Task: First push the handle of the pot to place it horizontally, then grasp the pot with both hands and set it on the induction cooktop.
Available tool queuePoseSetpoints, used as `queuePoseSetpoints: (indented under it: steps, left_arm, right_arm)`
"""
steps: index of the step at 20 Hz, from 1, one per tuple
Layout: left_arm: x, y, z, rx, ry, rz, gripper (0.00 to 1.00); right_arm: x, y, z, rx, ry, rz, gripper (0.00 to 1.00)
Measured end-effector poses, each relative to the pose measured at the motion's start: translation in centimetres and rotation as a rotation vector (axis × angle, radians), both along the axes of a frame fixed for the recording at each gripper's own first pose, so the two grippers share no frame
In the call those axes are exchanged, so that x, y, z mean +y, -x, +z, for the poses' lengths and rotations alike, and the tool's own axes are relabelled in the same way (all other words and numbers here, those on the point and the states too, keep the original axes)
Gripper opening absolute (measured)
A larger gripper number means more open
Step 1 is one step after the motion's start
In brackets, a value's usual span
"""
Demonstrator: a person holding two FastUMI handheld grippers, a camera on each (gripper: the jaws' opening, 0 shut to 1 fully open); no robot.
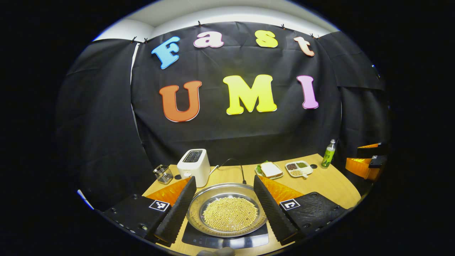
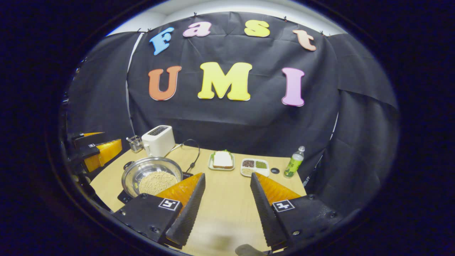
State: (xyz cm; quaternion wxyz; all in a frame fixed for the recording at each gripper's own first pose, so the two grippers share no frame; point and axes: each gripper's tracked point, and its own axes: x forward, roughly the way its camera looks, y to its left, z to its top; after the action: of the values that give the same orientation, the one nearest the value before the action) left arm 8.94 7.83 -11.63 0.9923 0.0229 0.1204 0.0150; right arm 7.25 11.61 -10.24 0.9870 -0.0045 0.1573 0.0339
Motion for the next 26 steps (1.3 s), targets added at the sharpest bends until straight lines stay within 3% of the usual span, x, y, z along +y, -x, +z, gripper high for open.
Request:
queuePoseSetpoints:
  steps: [2,3,14,26]
  left_arm:
    - [-1.8,0.5,2.2,-0.041,-0.009,-0.024,0.96]
    - [-2.8,0.8,3.3,-0.061,-0.011,-0.039,0.96]
    - [-11.0,4.6,12.1,-0.22,0.026,-0.137,0.96]
    - [-10.2,5.5,12.3,-0.23,0.053,-0.08,0.96]
  right_arm:
    - [-1.5,0.9,1.4,-0.036,-0.014,-0.02,0.86]
    - [-2.4,1.3,2.3,-0.054,-0.023,-0.036,1.0]
    - [-9.8,6.1,9.5,-0.214,-0.057,-0.128,1.0]
    - [-12.7,7.4,11.9,-0.254,-0.057,-0.163,1.0]
